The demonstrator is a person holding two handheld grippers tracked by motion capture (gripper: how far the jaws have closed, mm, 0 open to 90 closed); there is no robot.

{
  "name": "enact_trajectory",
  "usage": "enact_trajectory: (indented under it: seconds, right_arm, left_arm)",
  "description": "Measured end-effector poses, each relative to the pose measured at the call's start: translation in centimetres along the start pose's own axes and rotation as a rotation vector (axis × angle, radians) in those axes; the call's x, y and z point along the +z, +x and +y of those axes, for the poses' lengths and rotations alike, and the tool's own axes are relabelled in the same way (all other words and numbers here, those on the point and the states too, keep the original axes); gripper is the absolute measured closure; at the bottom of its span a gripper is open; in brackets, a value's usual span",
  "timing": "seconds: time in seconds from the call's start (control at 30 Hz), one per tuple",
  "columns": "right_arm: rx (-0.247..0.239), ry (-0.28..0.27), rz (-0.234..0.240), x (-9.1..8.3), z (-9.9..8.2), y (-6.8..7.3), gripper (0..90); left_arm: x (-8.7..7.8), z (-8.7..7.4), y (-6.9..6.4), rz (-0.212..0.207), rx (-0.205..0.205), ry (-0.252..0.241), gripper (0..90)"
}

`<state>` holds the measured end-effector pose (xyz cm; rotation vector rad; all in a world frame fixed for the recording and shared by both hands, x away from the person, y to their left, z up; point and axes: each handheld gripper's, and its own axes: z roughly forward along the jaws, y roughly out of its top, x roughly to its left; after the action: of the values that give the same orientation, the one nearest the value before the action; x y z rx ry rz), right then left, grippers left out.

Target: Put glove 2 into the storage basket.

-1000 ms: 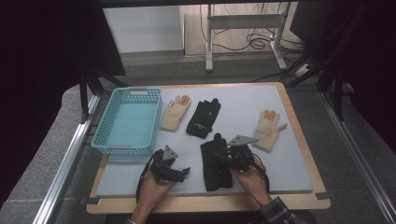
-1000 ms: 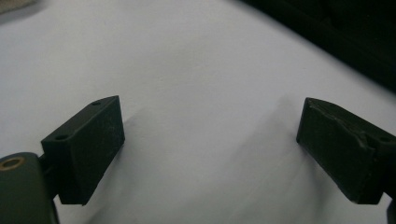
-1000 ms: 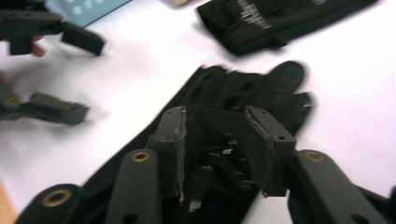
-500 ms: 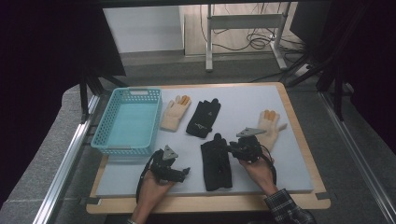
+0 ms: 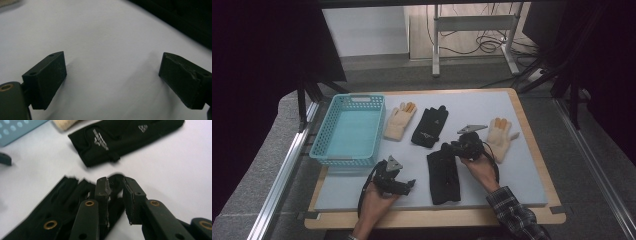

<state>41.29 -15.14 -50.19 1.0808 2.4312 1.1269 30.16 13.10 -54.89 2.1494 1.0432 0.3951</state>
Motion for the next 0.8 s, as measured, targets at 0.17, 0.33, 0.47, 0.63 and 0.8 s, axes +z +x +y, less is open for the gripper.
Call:
enact_trajectory:
  seconds: [0.17, 0.33, 0.47, 0.63, 0.8]
  right_arm:
    - [0.002, 0.013, 0.026, 2.4, 1.8, -0.4, 73.2]
    - [-0.032, 0.057, -0.002, 5.8, 2.8, -0.7, 68.3]
    - [-0.045, 0.075, 0.000, 6.8, 2.9, -0.8, 70.6]
    - [-0.073, 0.065, -0.018, 6.8, 2.9, -0.9, 81.8]
    - [-0.027, 0.050, -0.072, 5.5, 3.1, -3.1, 79.5]
  left_arm:
    - [0.0, 0.0, 0.0, -0.001, 0.001, 0.001, 7.9]
    - [0.0, 0.0, 0.0, -0.001, 0.001, 0.000, 7.9]
    - [0.0, 0.0, 0.0, -0.001, 0.003, 0.002, 7.9]
    - [0.0, 0.0, 0.0, 0.000, 0.003, 0.002, 7.9]
    - [0.0, 0.0, 0.0, -0.002, 0.000, 0.001, 7.8]
